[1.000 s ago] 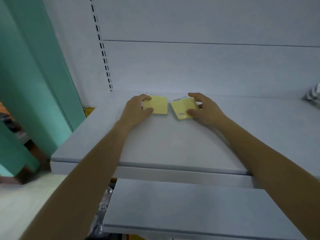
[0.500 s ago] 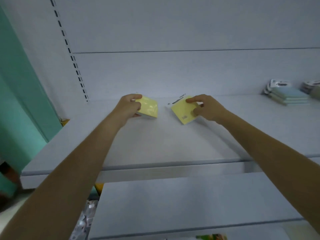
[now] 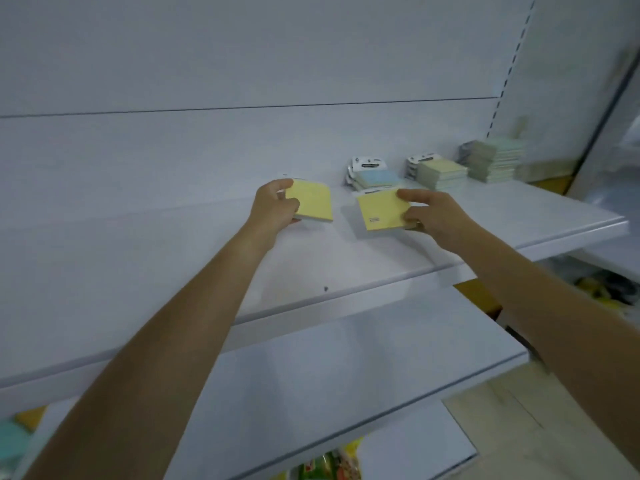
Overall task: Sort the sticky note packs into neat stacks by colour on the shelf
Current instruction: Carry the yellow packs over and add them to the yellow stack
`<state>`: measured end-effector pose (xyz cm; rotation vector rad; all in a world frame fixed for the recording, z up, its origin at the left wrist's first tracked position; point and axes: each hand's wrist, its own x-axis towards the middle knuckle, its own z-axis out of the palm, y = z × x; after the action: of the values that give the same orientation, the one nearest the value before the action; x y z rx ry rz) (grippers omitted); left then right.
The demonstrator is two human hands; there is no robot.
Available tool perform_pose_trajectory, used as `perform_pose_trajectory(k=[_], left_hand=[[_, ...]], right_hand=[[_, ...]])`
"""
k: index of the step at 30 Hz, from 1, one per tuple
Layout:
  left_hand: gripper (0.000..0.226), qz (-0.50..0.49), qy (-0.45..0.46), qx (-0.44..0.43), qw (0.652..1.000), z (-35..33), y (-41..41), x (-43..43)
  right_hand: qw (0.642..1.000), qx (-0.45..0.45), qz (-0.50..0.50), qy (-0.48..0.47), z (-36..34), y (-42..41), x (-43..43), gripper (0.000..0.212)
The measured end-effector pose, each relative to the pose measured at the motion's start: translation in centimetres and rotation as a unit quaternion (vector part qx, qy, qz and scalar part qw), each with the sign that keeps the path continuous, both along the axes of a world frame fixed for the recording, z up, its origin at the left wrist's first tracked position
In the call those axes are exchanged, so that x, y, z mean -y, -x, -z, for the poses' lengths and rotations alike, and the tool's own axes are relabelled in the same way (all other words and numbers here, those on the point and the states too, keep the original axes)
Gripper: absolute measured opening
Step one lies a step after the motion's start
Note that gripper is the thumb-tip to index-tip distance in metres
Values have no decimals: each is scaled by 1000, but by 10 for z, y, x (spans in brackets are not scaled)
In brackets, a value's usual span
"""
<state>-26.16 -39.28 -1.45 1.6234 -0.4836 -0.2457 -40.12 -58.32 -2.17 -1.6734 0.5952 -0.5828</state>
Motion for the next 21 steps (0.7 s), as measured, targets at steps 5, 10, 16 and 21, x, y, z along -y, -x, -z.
perform_pose_trajectory(k=[5, 10, 16, 21], left_hand=[[51, 17, 6, 15, 1000, 0, 21, 71], [52, 25, 4, 34, 999, -10, 15, 131], [52, 51, 5, 64, 997, -21, 0, 198], [52, 48, 2, 67, 997, -21, -8, 243]], right_hand=[[999, 25, 32, -34, -5, 30, 63, 46], [998, 34, 58, -18, -8, 37, 114, 45], [996, 46, 81, -8, -16, 30, 171, 46], [993, 62, 94, -23, -24, 16, 222, 48]])
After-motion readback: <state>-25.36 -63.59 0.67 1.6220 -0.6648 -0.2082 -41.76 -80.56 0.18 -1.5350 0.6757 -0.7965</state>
